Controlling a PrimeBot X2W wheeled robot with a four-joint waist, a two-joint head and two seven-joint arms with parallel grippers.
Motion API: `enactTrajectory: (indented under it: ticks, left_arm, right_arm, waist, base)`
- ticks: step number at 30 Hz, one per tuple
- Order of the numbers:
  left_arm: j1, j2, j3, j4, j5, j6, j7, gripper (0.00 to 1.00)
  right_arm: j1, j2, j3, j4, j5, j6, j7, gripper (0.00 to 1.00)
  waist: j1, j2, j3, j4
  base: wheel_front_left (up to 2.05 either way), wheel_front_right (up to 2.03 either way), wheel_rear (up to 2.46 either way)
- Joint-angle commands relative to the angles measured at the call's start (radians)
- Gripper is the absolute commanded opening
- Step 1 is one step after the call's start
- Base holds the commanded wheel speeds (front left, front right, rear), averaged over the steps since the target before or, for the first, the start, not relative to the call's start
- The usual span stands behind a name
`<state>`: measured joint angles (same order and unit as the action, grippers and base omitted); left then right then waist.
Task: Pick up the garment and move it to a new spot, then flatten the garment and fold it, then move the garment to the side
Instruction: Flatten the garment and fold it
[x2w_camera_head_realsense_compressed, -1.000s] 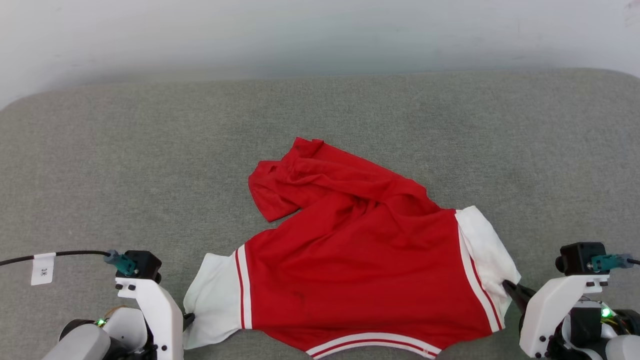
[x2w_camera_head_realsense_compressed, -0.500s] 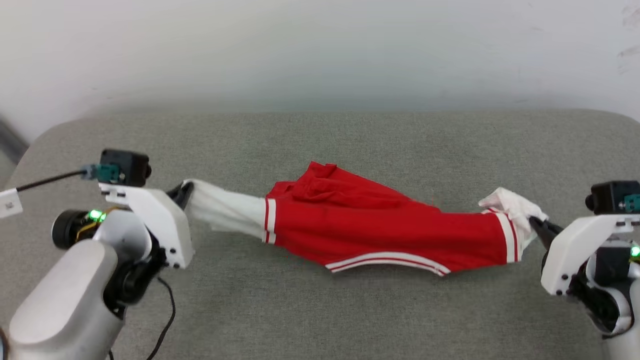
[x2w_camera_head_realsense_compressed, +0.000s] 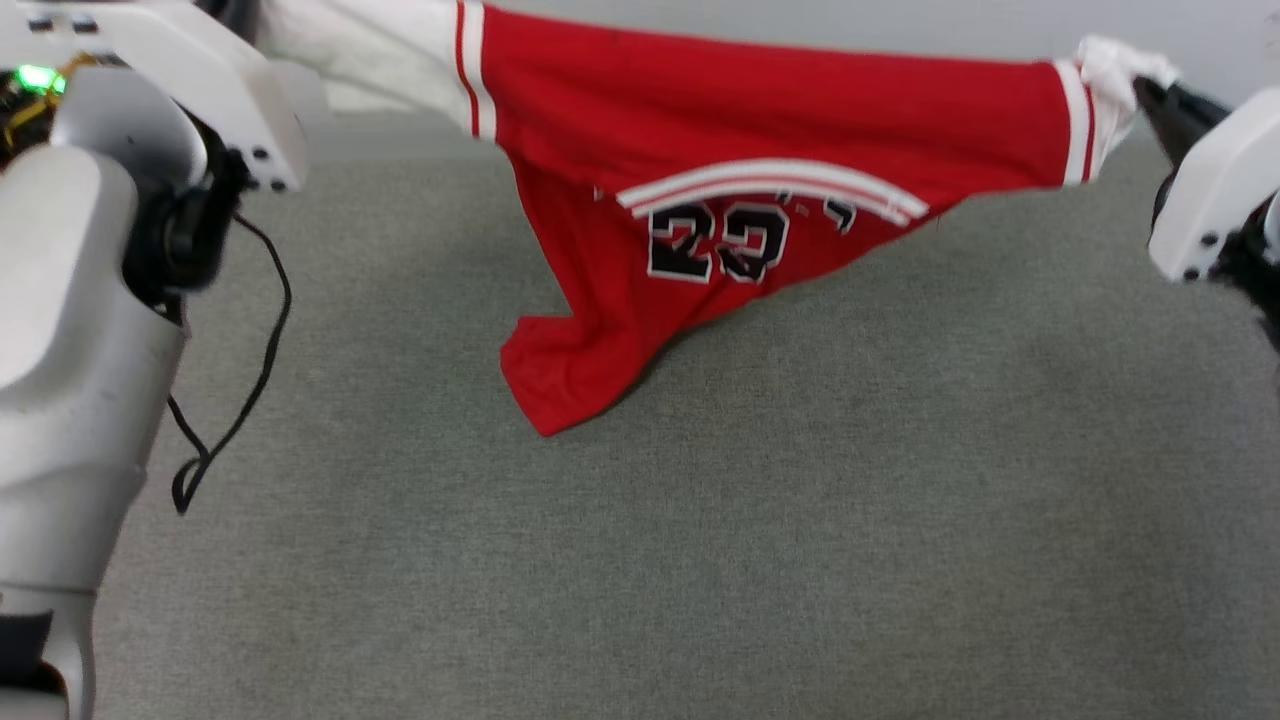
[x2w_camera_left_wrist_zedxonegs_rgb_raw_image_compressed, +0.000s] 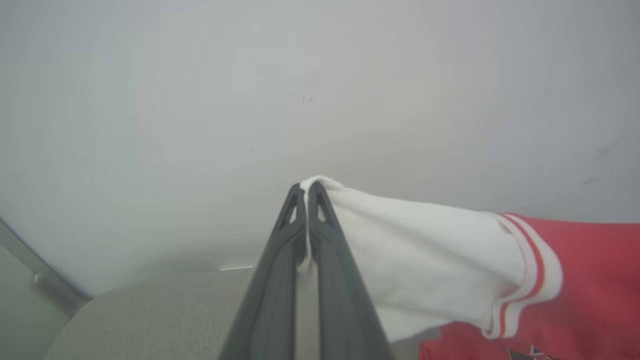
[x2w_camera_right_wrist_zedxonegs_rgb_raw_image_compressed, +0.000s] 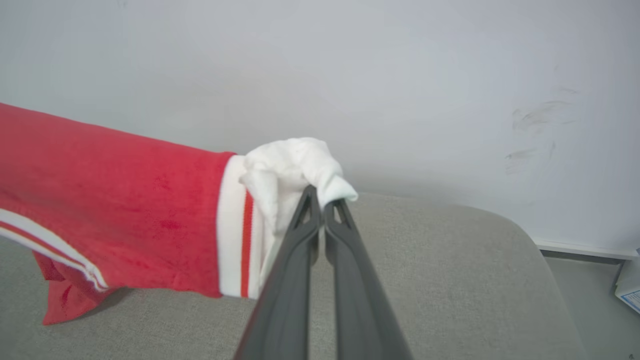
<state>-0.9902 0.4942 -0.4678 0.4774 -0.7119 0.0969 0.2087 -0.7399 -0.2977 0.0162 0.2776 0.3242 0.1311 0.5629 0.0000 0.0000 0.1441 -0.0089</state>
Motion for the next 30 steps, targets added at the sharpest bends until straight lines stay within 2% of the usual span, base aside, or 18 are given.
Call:
enactTrajectory:
  ticks: [1, 7, 14, 22, 30]
  left_arm:
    - [-0.059, -0.001, 0.008, 0.024, 0.017, -0.004, -0.021, 0.00]
    - [-0.272, 0.012, 0.037, 0.094, 0.063, -0.008, -0.094, 0.00]
    - [-0.494, 0.013, 0.054, 0.144, 0.095, -0.047, -0.182, 0.00]
    - [-0.628, 0.016, 0.054, 0.187, 0.119, -0.069, -0.233, 0.00]
    - [-0.633, -0.012, 0.045, 0.256, 0.111, -0.086, -0.278, 0.00]
  right_arm:
    - [-0.070, -0.015, 0.012, 0.018, -0.006, -0.001, -0.014, 0.00]
    - [-0.329, -0.040, 0.058, 0.085, -0.024, -0.001, -0.092, 0.00]
    - [-0.605, -0.046, 0.114, 0.171, -0.063, -0.001, -0.233, 0.00]
    - [-0.783, -0.044, 0.183, 0.251, -0.084, -0.001, -0.347, 0.00]
    - [-0.863, -0.025, 0.279, 0.367, -0.052, -0.001, -0.412, 0.00]
  waist:
    - [0.0000, 0.0000, 0.069, -0.014]
    - [0.0000, 0.0000, 0.197, -0.027]
    - [0.0000, 0.0000, 0.311, -0.040]
    - [0.0000, 0.0000, 0.388, -0.049]
    - [0.0000, 0.0000, 0.459, -0.050]
  base:
    - [0.00, 0.00, 0.00]
    - [0.00, 0.00, 0.00]
    - [0.00, 0.00, 0.00]
    - [0.00, 0.00, 0.00]
    - [0.00, 0.00, 0.00]
